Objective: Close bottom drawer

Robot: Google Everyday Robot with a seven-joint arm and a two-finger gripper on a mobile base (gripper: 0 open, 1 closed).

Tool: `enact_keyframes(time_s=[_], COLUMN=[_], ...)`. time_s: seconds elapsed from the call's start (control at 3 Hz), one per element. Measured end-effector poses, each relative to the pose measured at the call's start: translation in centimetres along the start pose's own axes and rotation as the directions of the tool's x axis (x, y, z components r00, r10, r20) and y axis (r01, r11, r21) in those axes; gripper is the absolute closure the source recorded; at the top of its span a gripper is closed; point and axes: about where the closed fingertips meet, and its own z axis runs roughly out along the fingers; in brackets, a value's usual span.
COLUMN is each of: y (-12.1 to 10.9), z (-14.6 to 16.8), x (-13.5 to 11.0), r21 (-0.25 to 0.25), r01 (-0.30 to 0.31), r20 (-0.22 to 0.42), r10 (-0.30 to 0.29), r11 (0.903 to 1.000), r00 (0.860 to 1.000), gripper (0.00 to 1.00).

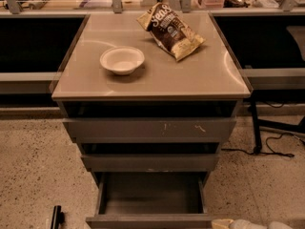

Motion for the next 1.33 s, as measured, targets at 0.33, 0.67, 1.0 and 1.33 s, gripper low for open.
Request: enact_keyframes(time_s=[0.33,0.67,1.0,1.33], y=[0.3,-0.3,-1.0,-1.7], z=[-0.1,1.6,4.0,5.4], x=[1.9,2.7,1.2,-1.3], r21=[0.005,-0.019,-0.066,-0.09], r01=[-0.024,-0.036,-0.006,0.035], r20=[-0.012,-0.03,-0.034,-0.017], r10=[0.024,0.035,0.003,-0.037], r11=[0.9997,0.9992,0.9978,0.9953], r00=[1.0,0.999,0.999,0.999], gripper=[1.0,1.0,1.0,1.0])
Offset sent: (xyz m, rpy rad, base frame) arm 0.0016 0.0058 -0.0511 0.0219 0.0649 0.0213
